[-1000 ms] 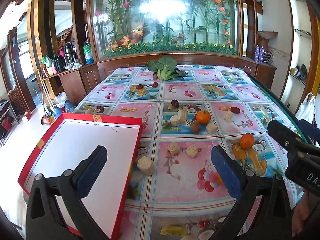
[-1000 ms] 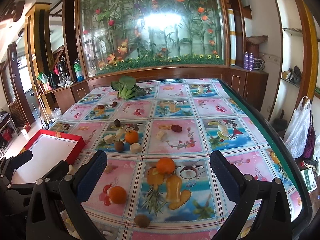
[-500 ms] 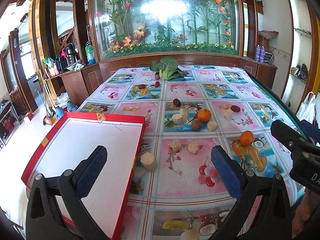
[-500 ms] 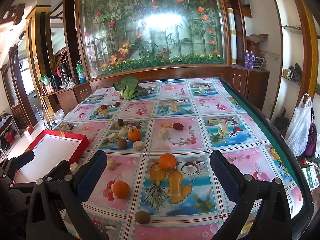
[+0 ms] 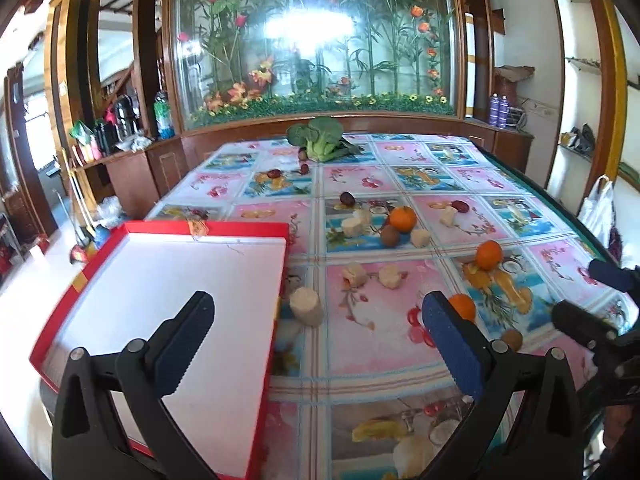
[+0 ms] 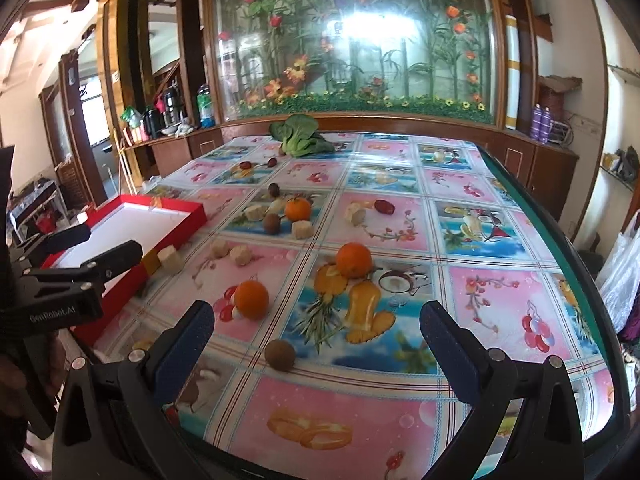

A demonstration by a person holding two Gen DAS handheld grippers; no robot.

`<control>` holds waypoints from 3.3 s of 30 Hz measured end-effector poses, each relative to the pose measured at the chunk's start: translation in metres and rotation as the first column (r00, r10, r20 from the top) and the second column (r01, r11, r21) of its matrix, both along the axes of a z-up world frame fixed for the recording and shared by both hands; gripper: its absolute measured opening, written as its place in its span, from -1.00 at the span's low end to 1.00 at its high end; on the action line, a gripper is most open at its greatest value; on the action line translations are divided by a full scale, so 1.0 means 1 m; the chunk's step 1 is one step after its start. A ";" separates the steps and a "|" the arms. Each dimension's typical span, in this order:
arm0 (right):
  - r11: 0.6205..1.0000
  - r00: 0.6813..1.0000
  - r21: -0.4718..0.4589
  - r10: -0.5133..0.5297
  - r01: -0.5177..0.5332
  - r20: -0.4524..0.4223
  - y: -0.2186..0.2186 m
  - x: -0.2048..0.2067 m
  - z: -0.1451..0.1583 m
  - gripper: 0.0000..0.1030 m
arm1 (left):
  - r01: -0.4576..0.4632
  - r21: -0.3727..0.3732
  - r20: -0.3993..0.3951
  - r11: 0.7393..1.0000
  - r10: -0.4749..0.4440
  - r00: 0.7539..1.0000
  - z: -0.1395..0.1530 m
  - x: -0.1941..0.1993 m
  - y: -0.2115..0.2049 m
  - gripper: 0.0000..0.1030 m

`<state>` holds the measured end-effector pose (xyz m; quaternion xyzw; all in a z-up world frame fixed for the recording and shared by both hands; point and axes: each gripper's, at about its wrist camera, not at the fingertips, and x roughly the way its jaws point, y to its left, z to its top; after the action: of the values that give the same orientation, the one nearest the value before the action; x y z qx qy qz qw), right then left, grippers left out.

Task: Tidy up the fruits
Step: 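Grasp an orange with the right gripper while the left gripper grasps another orange, then carry both oranges over the white tray and open both grippers to drop them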

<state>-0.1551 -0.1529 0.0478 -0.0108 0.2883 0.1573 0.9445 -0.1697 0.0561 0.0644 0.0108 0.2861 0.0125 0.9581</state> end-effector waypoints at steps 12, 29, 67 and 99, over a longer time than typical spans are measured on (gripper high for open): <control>0.998 0.991 0.057 -0.034 0.041 -0.128 -0.028 0.078 -0.001 0.98 | 0.146 0.072 -0.062 0.987 -0.141 0.988 -0.008 0.010 -0.047 1.00; 0.998 0.945 0.066 0.016 0.006 -0.326 -0.015 0.133 -0.039 -0.01 | 0.265 0.017 -0.208 0.964 -0.256 0.944 -0.037 0.051 -0.081 0.86; 0.993 0.966 0.106 -0.022 0.051 -0.257 -0.025 0.131 -0.035 -0.37 | 0.209 -0.127 -0.210 0.970 -0.233 0.950 -0.021 0.029 -0.037 -0.39; 0.881 0.842 0.006 0.453 -0.472 -0.291 0.239 0.027 -0.027 -0.26 | -0.369 0.072 -0.174 0.927 0.376 0.910 -0.023 -0.026 0.165 0.02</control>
<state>-0.1278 0.0860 0.0213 -0.0885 0.4146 0.3708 0.8263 -0.1958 0.2212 0.0418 -0.0247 0.3703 0.1991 0.9070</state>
